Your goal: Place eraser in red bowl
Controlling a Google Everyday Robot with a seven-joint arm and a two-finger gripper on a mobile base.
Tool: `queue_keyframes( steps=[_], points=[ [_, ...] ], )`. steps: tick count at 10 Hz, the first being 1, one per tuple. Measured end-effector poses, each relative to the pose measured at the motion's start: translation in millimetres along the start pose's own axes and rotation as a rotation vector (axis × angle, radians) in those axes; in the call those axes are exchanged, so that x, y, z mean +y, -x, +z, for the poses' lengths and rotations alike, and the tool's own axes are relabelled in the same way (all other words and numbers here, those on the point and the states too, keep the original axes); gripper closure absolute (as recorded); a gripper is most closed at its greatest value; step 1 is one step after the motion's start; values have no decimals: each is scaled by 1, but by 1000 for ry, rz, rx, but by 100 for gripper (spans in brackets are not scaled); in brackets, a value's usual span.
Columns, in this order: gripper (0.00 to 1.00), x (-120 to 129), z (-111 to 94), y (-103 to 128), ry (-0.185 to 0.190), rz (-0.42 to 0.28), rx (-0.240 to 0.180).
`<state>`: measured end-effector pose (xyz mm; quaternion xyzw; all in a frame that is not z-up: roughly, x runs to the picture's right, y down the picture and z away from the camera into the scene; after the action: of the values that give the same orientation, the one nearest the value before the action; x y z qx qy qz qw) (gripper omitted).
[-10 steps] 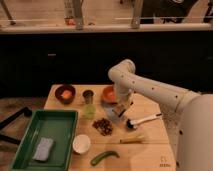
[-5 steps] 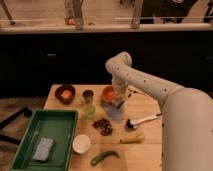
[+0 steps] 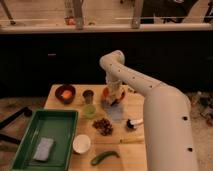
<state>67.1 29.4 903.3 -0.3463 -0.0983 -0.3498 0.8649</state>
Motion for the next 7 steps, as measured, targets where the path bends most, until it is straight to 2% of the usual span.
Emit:
queue_keyframes(
  steps=[4, 7],
  points=[
    [100, -26, 3, -11, -1, 14, -18],
    [100, -32, 6, -28, 2, 45, -29]
  ],
)
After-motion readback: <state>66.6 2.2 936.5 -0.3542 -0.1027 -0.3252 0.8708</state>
